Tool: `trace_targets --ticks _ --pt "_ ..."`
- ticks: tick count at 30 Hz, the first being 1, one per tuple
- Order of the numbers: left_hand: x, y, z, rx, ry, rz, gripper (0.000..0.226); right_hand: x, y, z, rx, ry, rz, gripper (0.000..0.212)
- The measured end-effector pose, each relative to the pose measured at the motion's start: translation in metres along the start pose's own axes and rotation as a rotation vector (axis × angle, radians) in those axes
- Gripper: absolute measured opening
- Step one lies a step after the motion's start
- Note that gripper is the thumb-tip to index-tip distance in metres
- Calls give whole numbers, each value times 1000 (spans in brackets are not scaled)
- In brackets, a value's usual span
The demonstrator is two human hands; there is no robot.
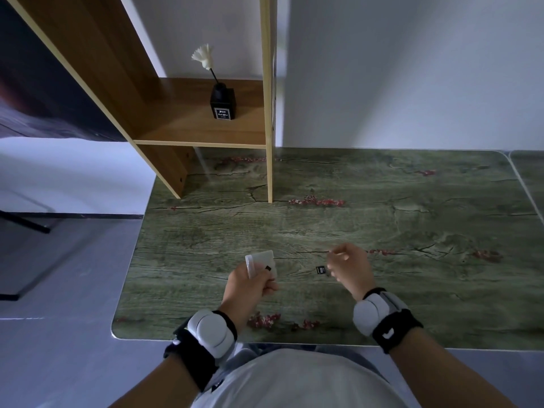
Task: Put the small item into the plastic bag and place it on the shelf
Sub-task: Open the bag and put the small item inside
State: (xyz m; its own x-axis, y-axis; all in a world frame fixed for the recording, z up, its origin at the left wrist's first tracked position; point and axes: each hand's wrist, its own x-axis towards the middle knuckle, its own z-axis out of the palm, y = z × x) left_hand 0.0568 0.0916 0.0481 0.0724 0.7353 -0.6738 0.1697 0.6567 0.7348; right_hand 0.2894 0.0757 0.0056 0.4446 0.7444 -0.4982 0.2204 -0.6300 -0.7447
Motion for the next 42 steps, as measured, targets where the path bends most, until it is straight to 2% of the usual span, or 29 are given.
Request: trace_targets --ticks 4,9,11,13,17,22,30,36,38,40,42 --pt "4 -2 1 16 0 -27 19 26 42 -9 -510 -77 -78 30" --pt "3 -3 -7 30 4 -28 16 34 46 6 -752 -248 -189 44" --pt "1 -3 -8 12 -5 -30 20 37 44 14 -798 -267 -232 44" --pt "-1 -1 -8 -8 -8 -29 13 40 41 20 -856 -243 -257 40" --pt "-4 0 -10 -34 4 -29 11 45 45 30 -942 -176 -243 21" --pt "-6 2 -12 -39 25 -14 11 51 55 36 -939 -183 -197 13" --pt "-14 8 -11 -9 -13 4 12 66 60 39 -883 -262 -19 27" --pt "-16 8 -11 11 -27 7 12 59 59 36 -906 -285 -58 18" --pt "-16 9 -12 23 -37 14 13 49 61 35 -773 -233 -84 17" --pt "-17 10 -11 43 -39 19 16 39 65 34 -483 -196 -18 15" --pt "-16 8 -11 102 -45 38 20 27 61 29 -172 -254 42 8"
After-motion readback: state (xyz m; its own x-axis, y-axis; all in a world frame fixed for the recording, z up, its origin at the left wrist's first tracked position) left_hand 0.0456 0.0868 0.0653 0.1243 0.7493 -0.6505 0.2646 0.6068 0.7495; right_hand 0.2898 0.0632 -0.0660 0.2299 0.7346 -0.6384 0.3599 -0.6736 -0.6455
